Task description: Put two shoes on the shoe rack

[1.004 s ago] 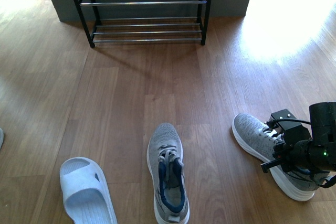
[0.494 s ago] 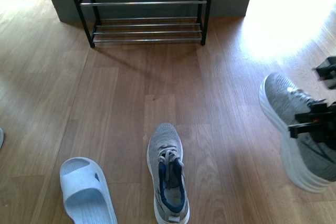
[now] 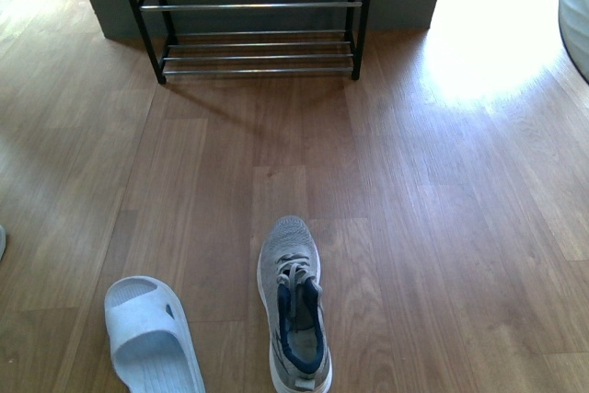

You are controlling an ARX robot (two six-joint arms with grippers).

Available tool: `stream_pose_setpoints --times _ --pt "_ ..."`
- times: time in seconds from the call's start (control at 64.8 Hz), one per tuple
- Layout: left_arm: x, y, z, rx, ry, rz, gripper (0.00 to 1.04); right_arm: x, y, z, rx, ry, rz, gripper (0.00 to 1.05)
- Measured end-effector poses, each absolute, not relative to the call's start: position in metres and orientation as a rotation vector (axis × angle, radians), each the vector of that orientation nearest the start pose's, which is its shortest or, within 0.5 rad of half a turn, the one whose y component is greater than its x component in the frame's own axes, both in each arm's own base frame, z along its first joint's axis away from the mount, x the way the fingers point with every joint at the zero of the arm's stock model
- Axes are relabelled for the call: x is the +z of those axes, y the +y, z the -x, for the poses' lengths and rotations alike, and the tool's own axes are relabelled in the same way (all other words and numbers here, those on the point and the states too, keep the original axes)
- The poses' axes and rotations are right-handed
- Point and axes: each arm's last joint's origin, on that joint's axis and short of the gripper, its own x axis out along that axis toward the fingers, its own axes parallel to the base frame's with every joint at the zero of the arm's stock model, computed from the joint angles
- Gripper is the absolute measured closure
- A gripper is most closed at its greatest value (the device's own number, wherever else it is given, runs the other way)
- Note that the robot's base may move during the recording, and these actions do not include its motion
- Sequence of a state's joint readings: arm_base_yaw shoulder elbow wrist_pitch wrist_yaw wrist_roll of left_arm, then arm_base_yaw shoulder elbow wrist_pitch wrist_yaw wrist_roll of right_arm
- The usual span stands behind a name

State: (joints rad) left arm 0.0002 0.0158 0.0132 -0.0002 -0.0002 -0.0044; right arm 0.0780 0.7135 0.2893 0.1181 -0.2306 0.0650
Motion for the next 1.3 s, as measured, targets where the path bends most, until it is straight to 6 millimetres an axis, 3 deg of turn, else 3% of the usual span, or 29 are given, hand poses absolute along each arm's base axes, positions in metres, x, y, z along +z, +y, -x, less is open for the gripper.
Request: stream_pose_setpoints --times 0.741,0.788,0.865,0.973,1.035,1.112,1.297 --pt "0.167 0.0 -0.098 0.005 0.005 0.005 0.09 0.199 0.019 -0.159 0.279 0.326 -0.097 1.03" --pt "0.165 -0.001 -0.099 0.119 0.148 0.068 0.09 0.199 0.019 -0.159 0.279 0.325 -0.097 1.03" --pt "0.167 -0.007 -0.115 0.281 0.343 0.122 0.09 0.199 0.019 -0.159 0.282 0.327 -0.099 1.03" --pt "0.16 -0.025 -0.156 0.279 0.452 0.17 0.09 0.199 0.02 -0.158 0.299 0.328 -0.101 1.03" --pt "0.15 -0.042 -0.186 0.227 0.513 0.176 0.09 0.199 0.02 -0.158 0.299 0.328 -0.102 1.03" --pt "0.12 -0.064 -0.221 0.174 0.639 0.165 0.09 0.199 0.02 -0.158 0.298 0.328 -0.102 1.03" --pt "0.031 -0.099 -0.254 0.143 0.946 0.142 0.09 0.199 0.019 -0.158 0.291 0.327 -0.101 1.03"
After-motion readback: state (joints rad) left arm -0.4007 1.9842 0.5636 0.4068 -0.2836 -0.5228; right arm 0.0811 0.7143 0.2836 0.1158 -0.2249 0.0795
